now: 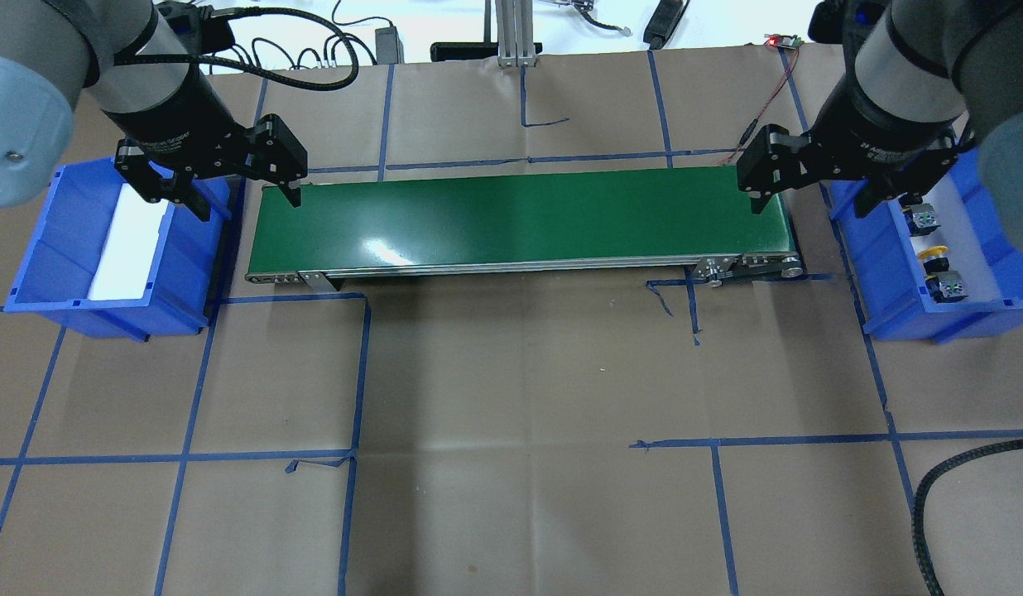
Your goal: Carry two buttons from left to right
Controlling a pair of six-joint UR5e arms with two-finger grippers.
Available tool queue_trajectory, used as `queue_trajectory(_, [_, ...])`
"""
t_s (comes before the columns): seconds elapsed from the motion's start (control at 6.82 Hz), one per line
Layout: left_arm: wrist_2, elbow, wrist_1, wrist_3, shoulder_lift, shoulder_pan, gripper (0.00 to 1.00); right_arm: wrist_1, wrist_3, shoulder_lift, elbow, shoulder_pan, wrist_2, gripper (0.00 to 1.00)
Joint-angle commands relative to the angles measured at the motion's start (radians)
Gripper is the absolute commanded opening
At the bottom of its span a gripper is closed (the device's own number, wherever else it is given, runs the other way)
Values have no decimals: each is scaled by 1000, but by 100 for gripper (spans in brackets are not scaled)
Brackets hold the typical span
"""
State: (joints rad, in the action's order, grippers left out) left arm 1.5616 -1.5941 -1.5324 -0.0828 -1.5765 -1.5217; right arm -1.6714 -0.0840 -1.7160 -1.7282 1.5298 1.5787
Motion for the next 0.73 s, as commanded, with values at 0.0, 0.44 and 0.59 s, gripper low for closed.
queue_trajectory(0.0, [0, 0, 0, 0, 0, 0, 100, -2, -23, 1, -13, 9, -58, 99])
queue_trajectory(0.44, [0, 0, 0, 0, 0, 0, 100, -1, -23, 1, -13, 7, -43, 99])
queue_trajectory(0.59, [0, 0, 0, 0, 0, 0, 100, -1, -23, 1, -13, 7, -43, 99])
